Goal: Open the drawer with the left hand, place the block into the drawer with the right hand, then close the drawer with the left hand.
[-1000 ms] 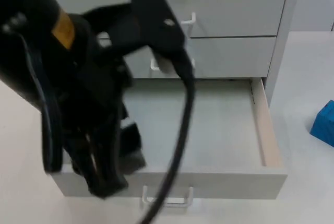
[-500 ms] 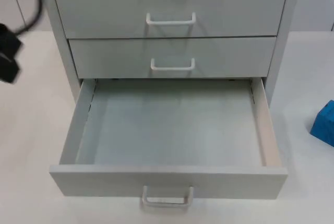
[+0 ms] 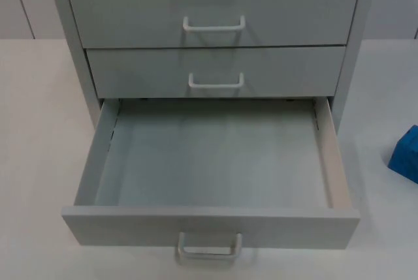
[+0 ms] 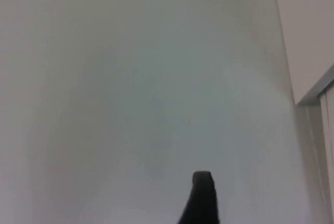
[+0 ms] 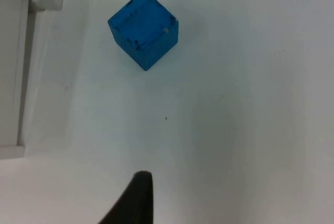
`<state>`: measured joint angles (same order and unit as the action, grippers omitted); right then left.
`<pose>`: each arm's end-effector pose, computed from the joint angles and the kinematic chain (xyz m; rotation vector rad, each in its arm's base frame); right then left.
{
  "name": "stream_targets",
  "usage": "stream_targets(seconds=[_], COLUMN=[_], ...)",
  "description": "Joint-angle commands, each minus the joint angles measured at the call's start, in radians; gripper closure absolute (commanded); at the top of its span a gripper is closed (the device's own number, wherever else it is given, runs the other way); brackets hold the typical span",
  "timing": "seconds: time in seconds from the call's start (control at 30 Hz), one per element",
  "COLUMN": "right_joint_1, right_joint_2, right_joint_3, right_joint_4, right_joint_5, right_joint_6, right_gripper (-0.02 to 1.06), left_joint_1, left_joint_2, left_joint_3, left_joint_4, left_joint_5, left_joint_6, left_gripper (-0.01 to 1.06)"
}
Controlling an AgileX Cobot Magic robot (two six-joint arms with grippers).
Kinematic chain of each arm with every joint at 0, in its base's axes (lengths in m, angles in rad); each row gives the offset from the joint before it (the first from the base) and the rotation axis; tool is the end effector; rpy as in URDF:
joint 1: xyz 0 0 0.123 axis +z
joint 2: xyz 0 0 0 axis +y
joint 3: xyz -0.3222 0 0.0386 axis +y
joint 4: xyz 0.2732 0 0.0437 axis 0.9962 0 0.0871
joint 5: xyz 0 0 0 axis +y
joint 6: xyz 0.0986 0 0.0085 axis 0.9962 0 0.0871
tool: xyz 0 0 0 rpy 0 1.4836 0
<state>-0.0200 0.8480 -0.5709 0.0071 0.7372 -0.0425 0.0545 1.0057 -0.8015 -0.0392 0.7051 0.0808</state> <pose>0.1498 -0.0025 0.2782 -0.0235 2.4979 -0.0179 0.2036 0.0086 0.3306 0.0077 2.3922 0.0192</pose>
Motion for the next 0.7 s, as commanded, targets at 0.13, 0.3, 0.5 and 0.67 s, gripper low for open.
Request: stream_targets(seconds=[0.13,0.3,0.5,0.67], right_joint_1=[-0.003,-0.003,-0.003,-0.003], right_joint_2=[-0.004,-0.004,-0.002,-0.001], right_joint_3=[0.004,-0.001,-0.041,-0.052], right_joint_4=[0.005,0.049,0.087,0.092], right_joint_5=[-0.010,-0.001,0.060,0.067], right_joint_6=[0.000,0.000,-0.045,-0.119], right_gripper=[-0.01,-0.01,-0.01,-0.01], left_joint_1=[0.004,0.004,0.004,0.004], left_joint_2=[-0.194,-0.311,-0.448,-0.500], left_joint_3=[0.139,0.223,0.289,0.289], left_joint_4=[-0.030,-0.030,-0.030,-0.022], left_joint_5=[-0.014,-0.009,-0.053,-0.034], left_joint_6=[-0.037,-0.037,-0.037,-0.037], left_gripper=[0.02,0.00,0.00,0.00])
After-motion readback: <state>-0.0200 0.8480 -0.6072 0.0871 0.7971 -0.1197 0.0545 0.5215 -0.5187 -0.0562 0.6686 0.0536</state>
